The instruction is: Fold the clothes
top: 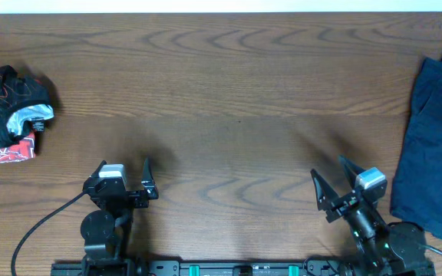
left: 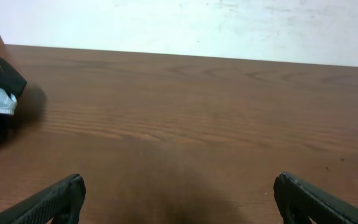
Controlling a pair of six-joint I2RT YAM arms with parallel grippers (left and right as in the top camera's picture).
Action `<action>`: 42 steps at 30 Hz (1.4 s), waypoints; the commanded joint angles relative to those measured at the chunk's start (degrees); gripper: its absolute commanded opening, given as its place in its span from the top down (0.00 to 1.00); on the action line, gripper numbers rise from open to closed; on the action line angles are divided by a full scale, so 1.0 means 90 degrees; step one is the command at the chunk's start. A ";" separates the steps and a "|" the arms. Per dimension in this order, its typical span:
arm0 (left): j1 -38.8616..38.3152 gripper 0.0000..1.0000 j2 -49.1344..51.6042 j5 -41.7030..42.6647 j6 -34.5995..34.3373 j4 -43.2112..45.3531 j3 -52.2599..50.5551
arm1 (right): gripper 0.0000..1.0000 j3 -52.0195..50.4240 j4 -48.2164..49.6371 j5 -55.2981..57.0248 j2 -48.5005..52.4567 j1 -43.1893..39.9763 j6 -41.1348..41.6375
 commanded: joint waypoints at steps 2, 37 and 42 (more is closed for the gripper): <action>-0.0017 0.02 -0.0039 0.0034 -0.0061 -0.0058 -0.0158 | 0.37 -0.0301 0.0058 0.0095 -0.0066 -0.0158 0.0092; -0.0017 0.02 -0.0039 0.0036 -0.0061 -0.0058 -0.0158 | 0.45 -0.1358 0.1205 -0.0306 -0.0070 -0.1753 -0.0651; -0.0017 0.02 -0.0039 0.0034 -0.0061 -0.0058 -0.0158 | 0.45 -0.1435 0.1370 -0.0034 -0.0070 -0.0532 -0.0661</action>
